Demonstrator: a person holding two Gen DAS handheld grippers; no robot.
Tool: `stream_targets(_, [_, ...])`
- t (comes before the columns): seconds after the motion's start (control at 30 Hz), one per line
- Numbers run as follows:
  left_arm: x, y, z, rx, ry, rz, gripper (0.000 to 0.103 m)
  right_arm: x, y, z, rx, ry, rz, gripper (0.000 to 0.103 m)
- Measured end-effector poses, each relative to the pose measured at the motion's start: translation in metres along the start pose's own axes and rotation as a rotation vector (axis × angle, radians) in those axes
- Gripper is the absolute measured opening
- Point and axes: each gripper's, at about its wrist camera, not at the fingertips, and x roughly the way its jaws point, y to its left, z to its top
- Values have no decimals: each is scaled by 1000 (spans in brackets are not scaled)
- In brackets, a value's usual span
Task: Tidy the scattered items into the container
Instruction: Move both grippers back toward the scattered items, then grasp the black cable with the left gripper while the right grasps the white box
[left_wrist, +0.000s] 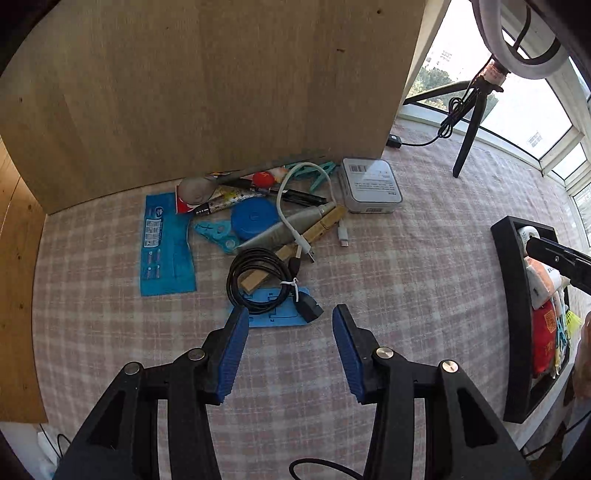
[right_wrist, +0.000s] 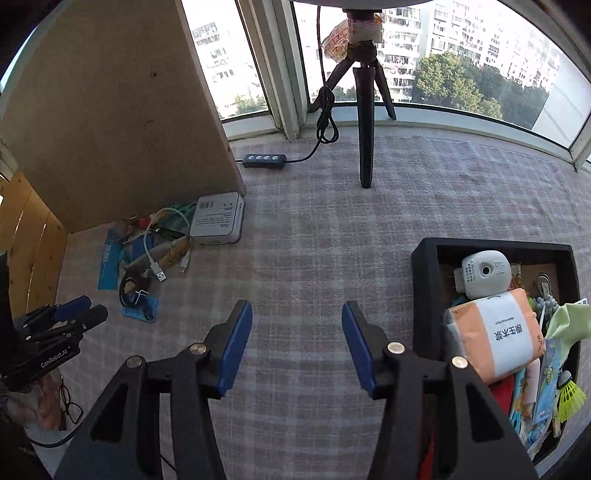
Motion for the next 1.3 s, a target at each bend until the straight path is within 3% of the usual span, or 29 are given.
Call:
stream_targets(0.17, [20, 33, 10, -43, 48, -9, 37, 30, 45, 29, -49, 33, 15, 52])
stream_targets(0.37, [47, 45, 25, -50, 87, -31, 33, 64, 78, 52, -54, 76, 28, 52])
stream_targets(0.8, [84, 48, 37, -29, 150, -68, 26, 111, 97, 84, -26, 128, 23, 52])
stream_targets(1.3, [93, 37, 48, 7, 153, -90, 17, 159, 117, 102, -15, 196, -23, 53])
